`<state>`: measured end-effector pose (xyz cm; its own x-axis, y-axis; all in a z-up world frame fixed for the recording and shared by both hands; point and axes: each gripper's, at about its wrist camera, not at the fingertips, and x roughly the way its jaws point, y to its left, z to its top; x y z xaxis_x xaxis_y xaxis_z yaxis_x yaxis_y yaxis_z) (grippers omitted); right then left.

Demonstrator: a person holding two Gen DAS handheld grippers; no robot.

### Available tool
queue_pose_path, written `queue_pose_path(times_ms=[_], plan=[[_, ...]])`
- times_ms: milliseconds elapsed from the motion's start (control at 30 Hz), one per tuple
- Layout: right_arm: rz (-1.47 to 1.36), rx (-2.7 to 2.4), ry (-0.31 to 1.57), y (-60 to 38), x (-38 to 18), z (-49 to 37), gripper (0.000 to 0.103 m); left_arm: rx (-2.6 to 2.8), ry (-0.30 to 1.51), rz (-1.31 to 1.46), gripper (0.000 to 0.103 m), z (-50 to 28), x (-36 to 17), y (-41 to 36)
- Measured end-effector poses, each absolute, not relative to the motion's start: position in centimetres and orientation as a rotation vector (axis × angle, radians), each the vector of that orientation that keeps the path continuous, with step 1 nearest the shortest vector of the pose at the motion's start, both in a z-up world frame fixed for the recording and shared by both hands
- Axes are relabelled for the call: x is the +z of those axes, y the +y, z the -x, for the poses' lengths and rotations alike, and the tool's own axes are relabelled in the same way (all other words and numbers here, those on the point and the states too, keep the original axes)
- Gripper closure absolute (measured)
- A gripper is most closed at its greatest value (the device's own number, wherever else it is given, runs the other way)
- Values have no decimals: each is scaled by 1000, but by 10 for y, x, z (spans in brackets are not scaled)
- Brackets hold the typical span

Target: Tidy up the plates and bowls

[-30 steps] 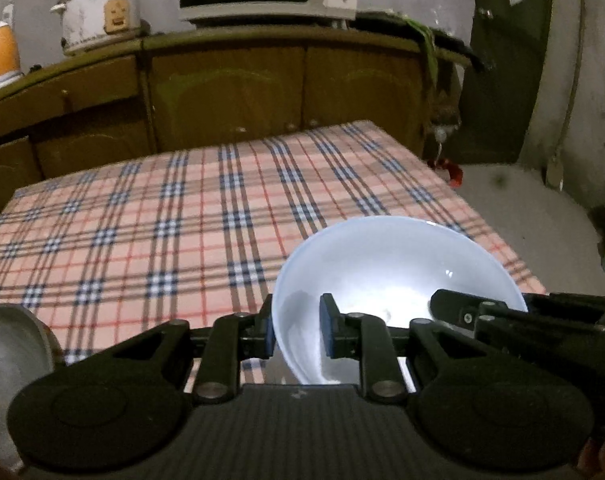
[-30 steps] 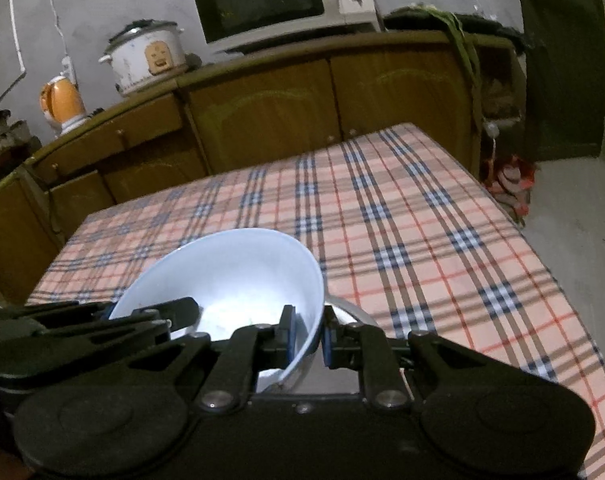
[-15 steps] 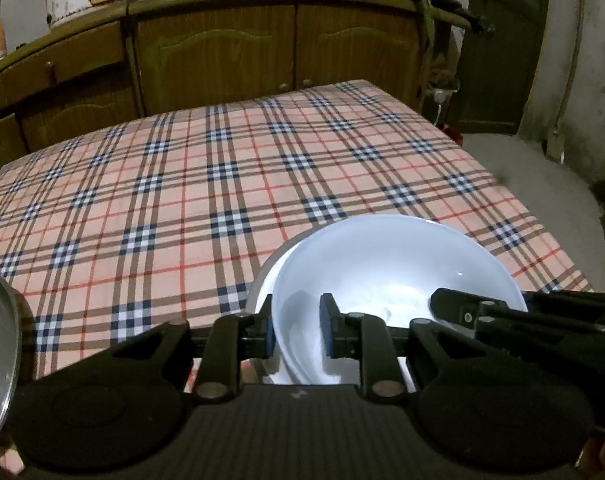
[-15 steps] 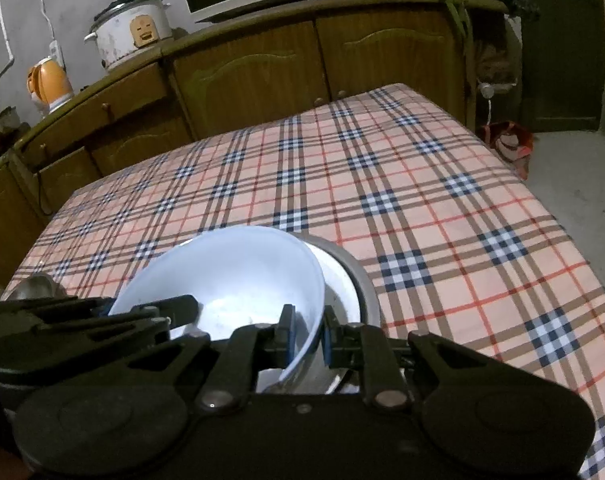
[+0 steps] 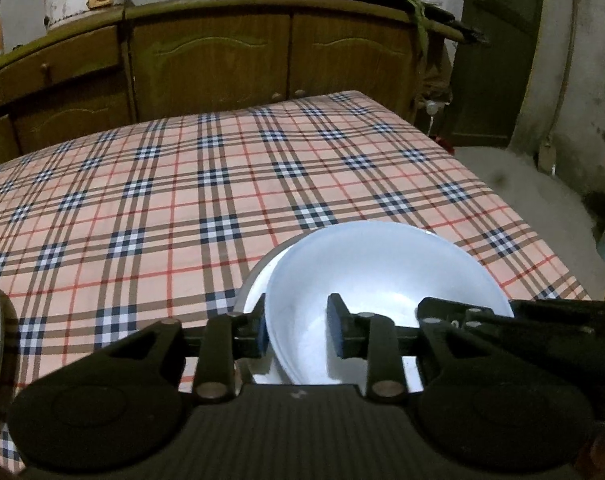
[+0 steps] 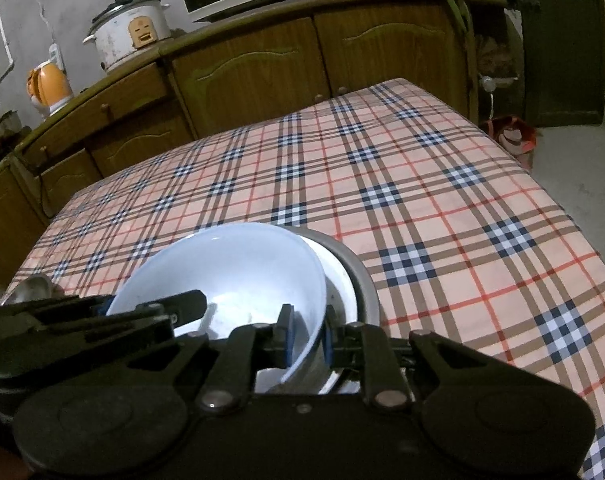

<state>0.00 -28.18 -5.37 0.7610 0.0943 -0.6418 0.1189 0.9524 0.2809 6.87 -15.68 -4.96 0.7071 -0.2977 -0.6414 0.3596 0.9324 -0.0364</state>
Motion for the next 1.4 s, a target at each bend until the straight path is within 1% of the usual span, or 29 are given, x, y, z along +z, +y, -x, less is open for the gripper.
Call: queue_pose_path(times_ms=[267,367,400,433,467,500,567,667,733,767,800,833,867,933,1033,1200,1400], plan=[[-353,-7,729,-288,-53,-2,84,-372,705,-60,72,-69,-45,-151],[-333,-17,707,-288,-46,1,80,-354,668,-80,68,-66,-38,-150],[-323,-22,693,-288,-43,3,74,-354,659,-78,66,-65,-35,-149],[-308,-27,680,-287,-39,3,65,-360,661,-69,65,-66,-33,-148],[-292,-33,674,-287,-36,3,61,-364,667,-57,65,-67,-32,-147],[-280,-41,668,-287,-33,4,58,-359,670,-50,65,-67,-31,-146],[-281,-55,659,-290,-30,6,56,-353,670,-48,64,-67,-29,-144],[-296,-67,650,-294,-28,10,50,-343,677,-50,56,-65,-28,-143],[-303,-70,643,-295,-28,12,37,-335,677,-58,51,-63,-28,-142],[-304,-72,639,-295,-28,13,34,-330,682,-64,49,-63,-29,-141],[-303,-76,637,-295,-28,13,33,-327,687,-66,46,-63,-30,-141],[-301,-79,638,-295,-28,13,33,-319,693,-66,42,-64,-31,-140],[-297,-84,642,-295,-29,13,33,-315,698,-65,40,-65,-32,-138],[-296,-93,655,-296,-32,12,28,-311,715,-60,37,-67,-35,-137],[-303,-91,676,-297,-39,10,28,-298,726,-64,32,-69,-39,-135],[-326,-74,702,-297,-50,8,28,-296,741,-71,29,-72,-45,-137],[-380,-65,688,-298,-60,8,28,-292,756,-81,27,-77,-51,-138]])
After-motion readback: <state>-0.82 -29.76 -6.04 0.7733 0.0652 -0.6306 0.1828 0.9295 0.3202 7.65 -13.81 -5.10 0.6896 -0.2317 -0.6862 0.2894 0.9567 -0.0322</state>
